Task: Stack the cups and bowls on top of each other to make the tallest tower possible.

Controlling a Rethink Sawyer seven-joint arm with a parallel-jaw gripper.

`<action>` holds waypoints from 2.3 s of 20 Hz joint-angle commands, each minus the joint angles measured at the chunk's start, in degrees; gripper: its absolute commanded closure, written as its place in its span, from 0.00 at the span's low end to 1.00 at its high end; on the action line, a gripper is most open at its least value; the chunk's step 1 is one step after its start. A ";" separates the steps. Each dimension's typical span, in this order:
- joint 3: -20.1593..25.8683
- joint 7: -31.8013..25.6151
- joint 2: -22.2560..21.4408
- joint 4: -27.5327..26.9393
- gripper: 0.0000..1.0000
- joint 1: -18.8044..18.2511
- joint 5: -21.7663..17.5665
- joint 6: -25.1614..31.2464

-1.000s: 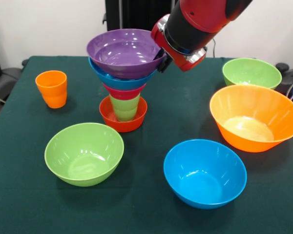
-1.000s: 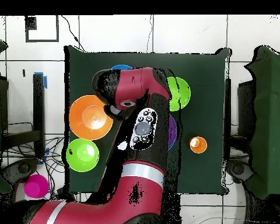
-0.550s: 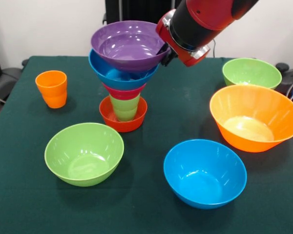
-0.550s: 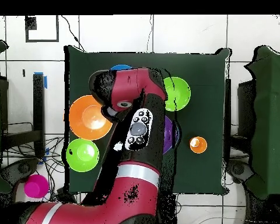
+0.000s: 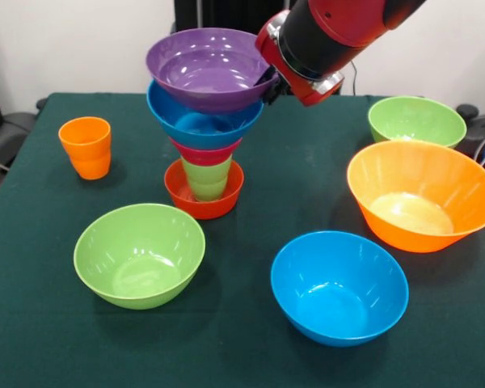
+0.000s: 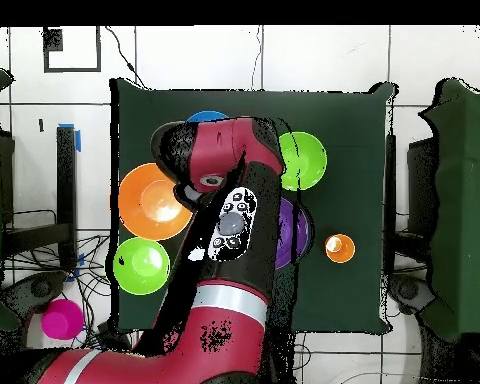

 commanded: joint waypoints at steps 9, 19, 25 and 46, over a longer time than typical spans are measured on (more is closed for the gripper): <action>1.18 -1.20 2.90 -2.55 1.00 -0.16 -4.33 1.06; 2.17 -0.60 3.14 -2.50 1.00 -0.24 -2.33 -0.22; 2.65 -0.45 2.77 -2.50 1.00 -0.14 -1.27 0.79; 4.05 -1.89 3.73 -6.14 1.00 -0.45 -0.44 2.90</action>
